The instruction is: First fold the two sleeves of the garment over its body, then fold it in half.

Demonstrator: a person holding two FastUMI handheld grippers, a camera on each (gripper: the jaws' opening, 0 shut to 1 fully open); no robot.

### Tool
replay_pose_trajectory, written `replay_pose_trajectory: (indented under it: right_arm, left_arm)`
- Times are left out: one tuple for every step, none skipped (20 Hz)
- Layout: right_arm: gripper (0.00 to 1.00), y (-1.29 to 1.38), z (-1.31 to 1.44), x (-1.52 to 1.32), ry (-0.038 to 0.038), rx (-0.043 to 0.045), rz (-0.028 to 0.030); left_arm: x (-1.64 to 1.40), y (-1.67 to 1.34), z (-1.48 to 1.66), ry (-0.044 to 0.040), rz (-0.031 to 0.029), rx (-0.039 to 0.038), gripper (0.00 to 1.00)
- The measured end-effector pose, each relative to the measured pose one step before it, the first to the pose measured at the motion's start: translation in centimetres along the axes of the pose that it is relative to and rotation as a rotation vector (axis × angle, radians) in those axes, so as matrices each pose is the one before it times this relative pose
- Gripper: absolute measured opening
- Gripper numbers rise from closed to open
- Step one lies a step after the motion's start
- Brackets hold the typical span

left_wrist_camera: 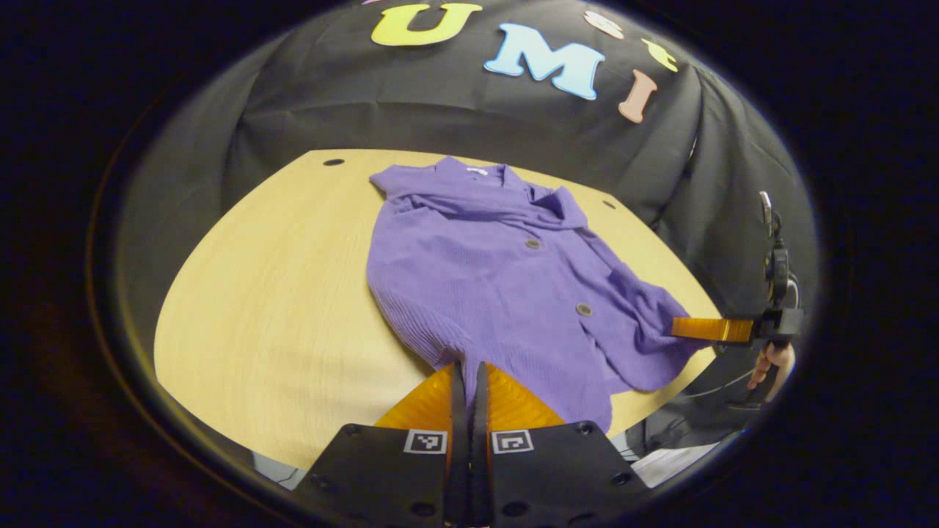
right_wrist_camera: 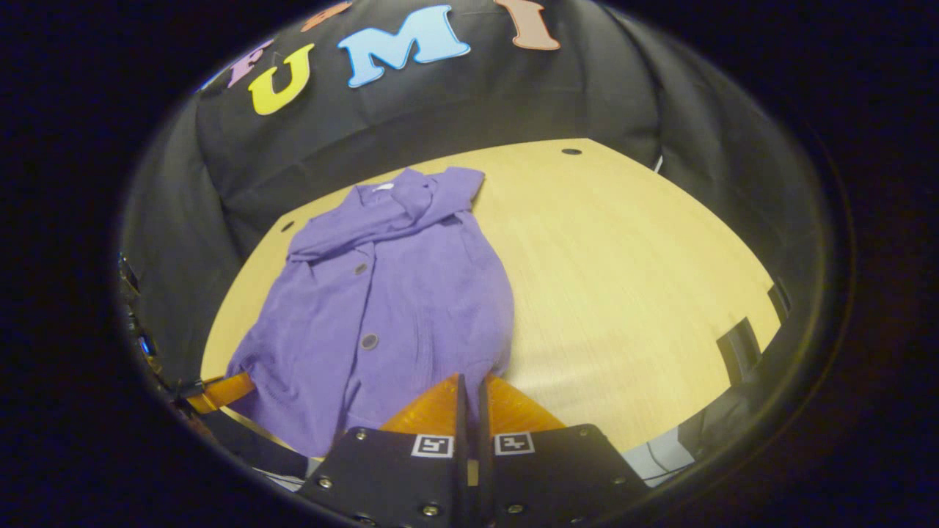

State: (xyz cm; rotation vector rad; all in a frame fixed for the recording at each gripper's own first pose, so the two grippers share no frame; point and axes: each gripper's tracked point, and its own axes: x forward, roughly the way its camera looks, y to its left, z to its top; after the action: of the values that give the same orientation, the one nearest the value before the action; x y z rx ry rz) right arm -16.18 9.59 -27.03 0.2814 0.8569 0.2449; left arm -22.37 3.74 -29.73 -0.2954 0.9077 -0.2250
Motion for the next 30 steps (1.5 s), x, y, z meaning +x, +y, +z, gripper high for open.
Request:
replay_pose_trajectory:
  right_arm:
    - [0.06,0.211,0.817,-0.235,-0.01236,0.0067,0.0149]
    - [0.06,0.286,1.05,-0.204,-0.01461,0.0059,0.0176]
    - [0.1,0.335,1.051,-0.092,-0.01169,0.0023,0.01726]
    - [0.06,0.361,1.098,-0.076,-0.01118,-0.00034,0.01563]
    - [0.06,0.351,1.272,0.015,-0.0138,-0.00281,0.01568]
    - [0.06,0.446,1.234,0.055,-0.01599,-0.00376,0.01744]
    - [0.06,0.424,1.379,0.27,-0.01574,-0.00182,0.01725]
    - [0.06,0.412,1.194,0.279,-0.00888,0.00006,0.01584]
    - [0.06,0.586,1.407,0.141,-0.01431,0.00142,0.02043]
    - [0.06,0.609,1.221,0.31,-0.00737,0.00345,0.02345]
    - [0.05,0.482,1.104,0.429,-0.00539,0.00346,0.02125]
    - [0.06,0.435,1.186,0.563,-0.00662,0.00312,0.01715]
    - [0.06,0.331,1.285,0.663,-0.00618,-0.00118,0.01692]
    - [0.06,0.213,1.03,0.556,-0.00247,-0.00633,0.01279]
    - [0.06,0.18,1.147,0.72,-0.00395,-0.01285,0.00824]
    - [0.05,-0.132,1.247,0.707,-0.00439,-0.01648,0.00751]
    - [0.06,0.115,1.067,0.629,-0.0017,-0.01054,0.00852]
    - [0.06,-0.031,1.204,0.615,-0.00547,-0.00686,0.00844]
    - [0.05,-0.033,1.258,0.894,-0.00798,-0.00425,0.00994]
    - [0.06,-0.144,1.192,0.934,-0.00679,-0.00181,0.00739]
    - [0.06,-0.266,1.005,0.985,-0.00599,0.0027,0.00384]
    - [0.06,-0.179,1.048,1.039,-0.00323,0.00831,0.00587]
    - [0.05,-0.16,0.875,1.09,-0.00337,0.01305,0.00662]
    - [0.05,-0.207,0.791,1.061,-0.00224,0.01187,0.00535]
    - [0.05,-0.297,0.702,1.058,0.00047,0.00663,0.0026]
    - [0.05,-0.322,0.85,1.022,-0.00324,-0.00083,-0.0009]
    - [0.05,-0.287,0.563,0.91,-0.00136,-0.00209,-0.00285]
    - [0.05,-0.32,0.657,0.89,-0.00106,-0.00155,-0.00231]
    - [0.05,-0.276,0.569,0.951,-0.00359,-0.00058,-0.00109]
    - [0.05,-0.239,0.613,0.89,-0.00252,-0.00398,-0.0002]
  left_arm:
    - [-0.167,-0.489,1.294,-0.01615,-0.01276,-0.01643,0.08]
    - [0.065,-0.297,1.226,-0.01797,-0.00308,-0.0089,0.08]
    - [-0.015,-0.225,1.335,-0.0181,0.00111,-0.00362,0.08]
    - [0.063,-0.317,1.355,-0.01911,0.00076,-0.00352,0.08]
    - [0.033,-0.409,1.389,-0.01564,-0.00289,-0.00516,0.07]
    - [-0.047,-0.555,1.209,-0.01413,-0.00475,-0.00561,0.07]
    - [0.371,-0.369,1.359,-0.01333,-0.00192,-0.00268,0.07]
    - [0.196,-0.227,1.147,-0.01283,0.00131,-0.00036,0.07]
    - [0.38,-0.311,1.244,-0.01272,0.00025,-0.00063,0.08]
    - [0.496,-0.198,1.249,-0.01646,0.00168,-0.00202,0.08]
    - [0.486,-0.283,1.284,-0.01155,0.00042,-0.00148,0.07]
    - [0.598,-0.084,1.077,-0.01452,0.00304,-0.00084,0.08]
    - [0.662,-0.337,1.042,-0.01262,0.00159,0.00189,0.08]
    - [0.606,-0.284,0.938,-0.01278,0.00349,0.00238,0.07]
    - [0.653,0.066,1.104,-0.01295,0.00668,0.00358,0.07]
    - [0.833,0.097,1.151,-0.01377,0.00753,0.0006,0.08]
    - [0.76,0.292,1.24,-0.01535,0.009,-0.00057,0.08]
    - [0.87,0.085,1.267,-0.01595,0.00735,0.00154,0.08]
    - [0.901,0.142,1.275,-0.01329,0.00674,0.00387,0.08]
    - [0.96,0.018,1.18,-0.01086,0.00342,0.00254,0.08]
    - [1.131,0.074,1.11,-0.00799,0.00393,0.00154,0.07]
    - [1.216,-0.005,1.039,-0.00751,-0.0001,-0.00269,0.07]
    - [1.194,-0.002,1.023,-0.00467,-0.00012,-0.00778,0.07]
    - [1.11,0.044,0.888,-0.00684,0.00068,-0.00676,0.07]
    - [1.33,0.134,0.858,-0.00591,0.00416,-0.00089,0.07]
    - [1.234,0.143,0.841,-0.00708,0.00527,0.00376,0.08]
    - [1.234,0.096,0.748,-0.00897,0.00407,0.00562,0.08]
    - [1.227,-0.012,0.504,-0.00803,0.00298,0.007,0.07]
    - [1.246,0.044,0.544,-0.00565,0.00308,0.00926,0.08]
    - [1.099,0.079,0.45,-0.00441,0.00536,0.0096,0.08]
